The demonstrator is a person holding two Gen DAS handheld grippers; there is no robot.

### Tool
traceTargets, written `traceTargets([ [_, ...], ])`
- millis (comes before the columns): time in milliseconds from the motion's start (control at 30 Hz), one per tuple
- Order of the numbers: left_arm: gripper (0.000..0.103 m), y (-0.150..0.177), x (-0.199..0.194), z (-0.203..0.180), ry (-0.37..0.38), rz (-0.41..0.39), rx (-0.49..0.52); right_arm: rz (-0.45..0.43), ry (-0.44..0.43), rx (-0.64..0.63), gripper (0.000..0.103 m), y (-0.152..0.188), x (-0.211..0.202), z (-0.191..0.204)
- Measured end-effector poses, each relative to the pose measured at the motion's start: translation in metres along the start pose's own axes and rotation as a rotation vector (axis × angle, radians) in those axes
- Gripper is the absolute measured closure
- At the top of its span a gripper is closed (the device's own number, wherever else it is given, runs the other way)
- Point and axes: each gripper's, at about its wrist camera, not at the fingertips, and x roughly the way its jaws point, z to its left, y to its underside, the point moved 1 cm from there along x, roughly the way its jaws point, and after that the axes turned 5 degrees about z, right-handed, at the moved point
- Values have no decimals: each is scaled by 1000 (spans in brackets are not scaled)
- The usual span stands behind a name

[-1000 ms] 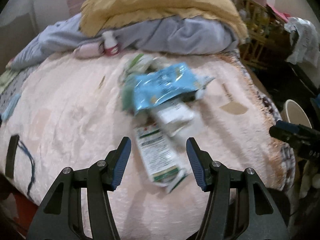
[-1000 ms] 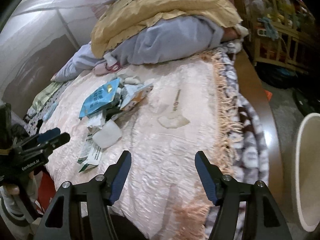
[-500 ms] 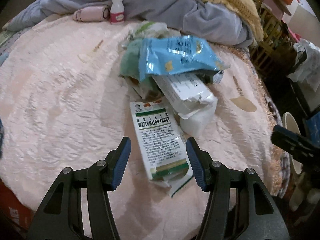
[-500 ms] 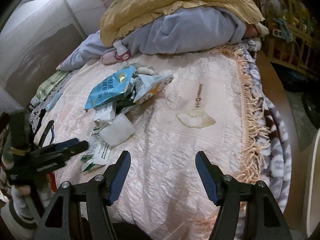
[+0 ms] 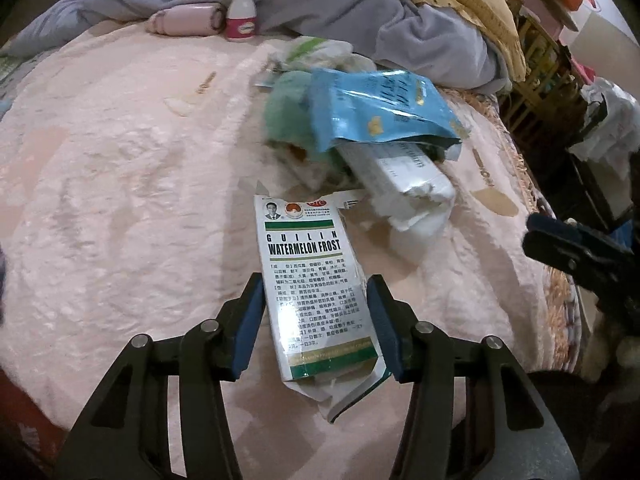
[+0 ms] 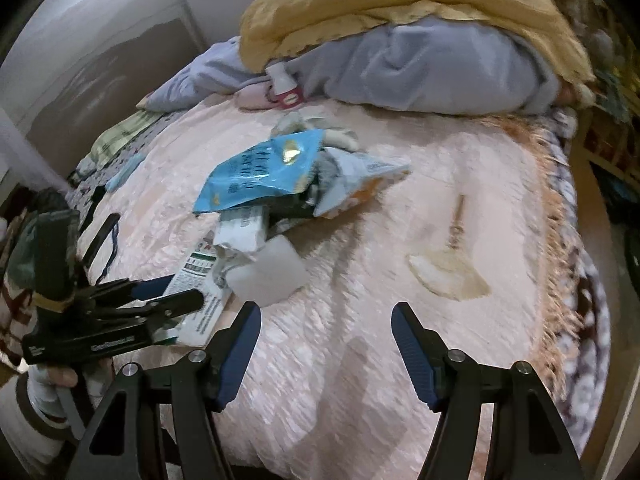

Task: Collect trash
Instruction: 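Grasp the Watermelon Frost box with the left tool while the right tool grasps the white sponge, then carry box and sponge to the bucket and open both tools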

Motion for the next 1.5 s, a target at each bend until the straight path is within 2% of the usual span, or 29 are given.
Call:
traceTargets([
  [167,53,7,-16,13,-36,-19,-1,65,-38,-107,37,-17,29,24],
  [267,53,9,-18,15,-48,-28,1,113,-13,-215,37,-28,49,42],
  [367,53,10,-17,19,-41,-27,-18,138,-46,-252,37,-41,64,51],
  [467,53,9,-16,19,-25,-26,-36,161,-32,-280,37,-47,79,57],
  [533,53,8,-18,14,-15,-31,-29,176,4,-291,51,-45,86,57],
  [600,53,7,-21,7,-4,-37,-13,157,5,-298,55,-39,79,53],
  [733,53,4,-24,-14,38,-34,25,123,18,-278,56,-18,50,38],
  [1000,53,-1,-38,-77,116,-57,130,-11,44,-147,56,21,-24,0],
  [1500,54,-22,-34,-180,176,-65,288,-147,131,26,55,62,-100,-64],
])
